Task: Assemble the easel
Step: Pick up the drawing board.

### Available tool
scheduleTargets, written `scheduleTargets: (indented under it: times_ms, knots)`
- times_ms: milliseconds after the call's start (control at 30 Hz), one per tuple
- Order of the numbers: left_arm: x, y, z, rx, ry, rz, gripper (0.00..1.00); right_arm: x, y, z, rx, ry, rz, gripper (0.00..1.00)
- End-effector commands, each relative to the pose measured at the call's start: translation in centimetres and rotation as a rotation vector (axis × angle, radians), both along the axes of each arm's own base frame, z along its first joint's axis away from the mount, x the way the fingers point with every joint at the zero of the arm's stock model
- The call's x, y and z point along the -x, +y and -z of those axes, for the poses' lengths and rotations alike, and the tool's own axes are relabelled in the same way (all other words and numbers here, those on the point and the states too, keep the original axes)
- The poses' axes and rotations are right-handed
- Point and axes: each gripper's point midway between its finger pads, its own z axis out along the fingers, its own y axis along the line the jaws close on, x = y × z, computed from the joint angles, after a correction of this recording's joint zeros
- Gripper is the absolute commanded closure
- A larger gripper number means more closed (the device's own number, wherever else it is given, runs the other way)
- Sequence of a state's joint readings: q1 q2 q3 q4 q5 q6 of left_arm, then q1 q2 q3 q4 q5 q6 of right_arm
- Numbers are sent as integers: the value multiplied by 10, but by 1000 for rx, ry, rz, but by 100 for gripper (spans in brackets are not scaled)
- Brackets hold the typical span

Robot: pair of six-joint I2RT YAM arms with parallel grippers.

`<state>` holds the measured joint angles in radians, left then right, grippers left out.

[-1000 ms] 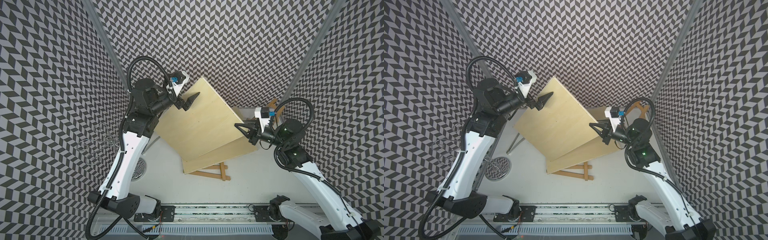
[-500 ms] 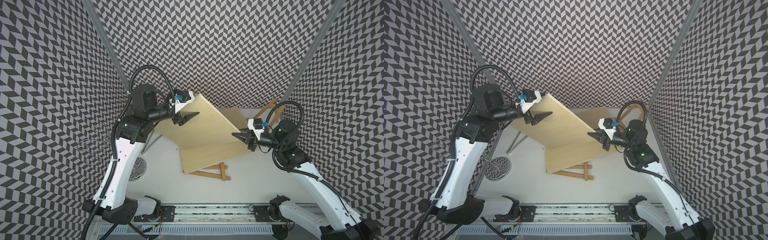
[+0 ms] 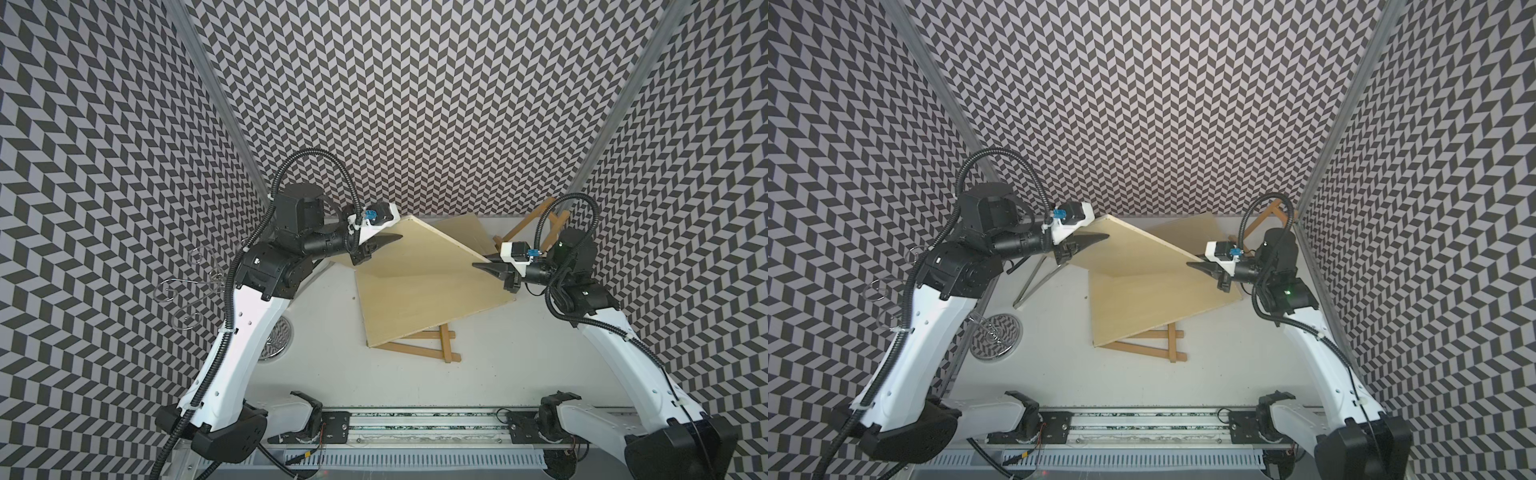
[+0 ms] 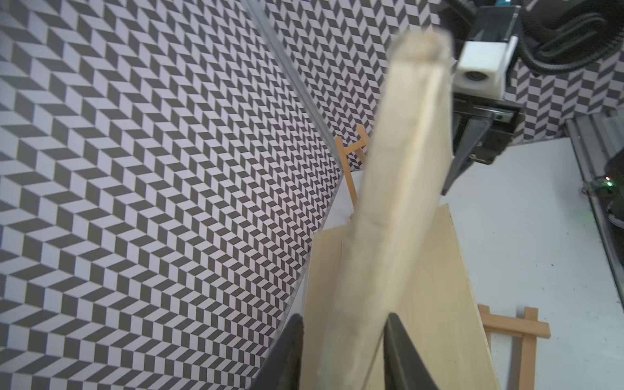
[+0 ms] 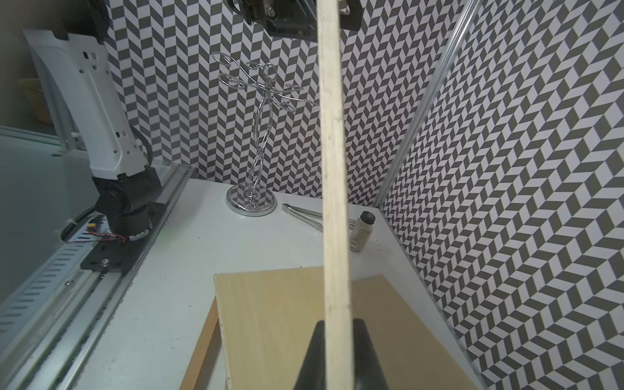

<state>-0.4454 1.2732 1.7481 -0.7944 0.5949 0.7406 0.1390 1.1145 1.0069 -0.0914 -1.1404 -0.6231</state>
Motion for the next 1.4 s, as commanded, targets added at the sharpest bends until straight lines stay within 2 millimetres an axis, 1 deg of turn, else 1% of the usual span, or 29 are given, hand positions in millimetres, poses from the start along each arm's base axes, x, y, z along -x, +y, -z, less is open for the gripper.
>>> scheduleTargets:
  times_ms: [0,67,233,267,300,333,367,467,633,700,800,867,933,1033,1133,1167,1267,1367]
  knots:
    - [8,-10,27,-26,146,-24,79,-18,-8,-28,-13,-134,82,100]
    - [9,-12,28,-36,149,-25,84,-17,-7,-29,-18,-128,69,100]
    - [10,-19,29,-48,154,-9,100,-10,-4,-30,-53,-98,32,100]
    - [10,-21,29,-50,154,-8,100,-10,-4,-29,-63,-89,27,100]
    - [9,-22,29,-53,152,-9,100,-10,-4,-30,-75,-76,35,95]
    - [9,-23,30,-59,152,-12,100,-11,-5,-31,-93,-57,44,80]
    - [8,-25,29,-61,149,-14,100,-11,-5,-30,-104,-40,46,73]
    - [7,-27,30,-62,150,-10,100,-9,-4,-26,-115,-11,52,61]
    - [0,-29,40,-81,160,-19,100,-4,-2,-19,-113,3,52,56]
    - [-1,-30,41,-86,158,-19,100,-2,-1,-19,-105,-4,53,54]
    - [-2,-33,45,-94,159,-12,100,1,5,-20,-93,-5,35,51]
    - [-2,-34,49,-107,158,-9,100,3,12,-21,-78,-15,17,50]
    - [-3,-34,55,-123,161,-13,100,4,17,-26,-79,-27,8,50]
    - [-1,-33,61,-143,153,-7,100,3,18,-42,-94,-78,17,48]
    - [3,-33,62,-147,155,0,100,-1,18,-58,-97,-131,34,46]
    - [4,-33,62,-147,153,5,100,-2,19,-60,-95,-132,29,46]
    - [10,-33,60,-139,141,25,100,-8,26,-64,-85,-113,15,45]
    - [15,-34,60,-131,138,36,100,-9,38,-58,-57,-113,0,45]
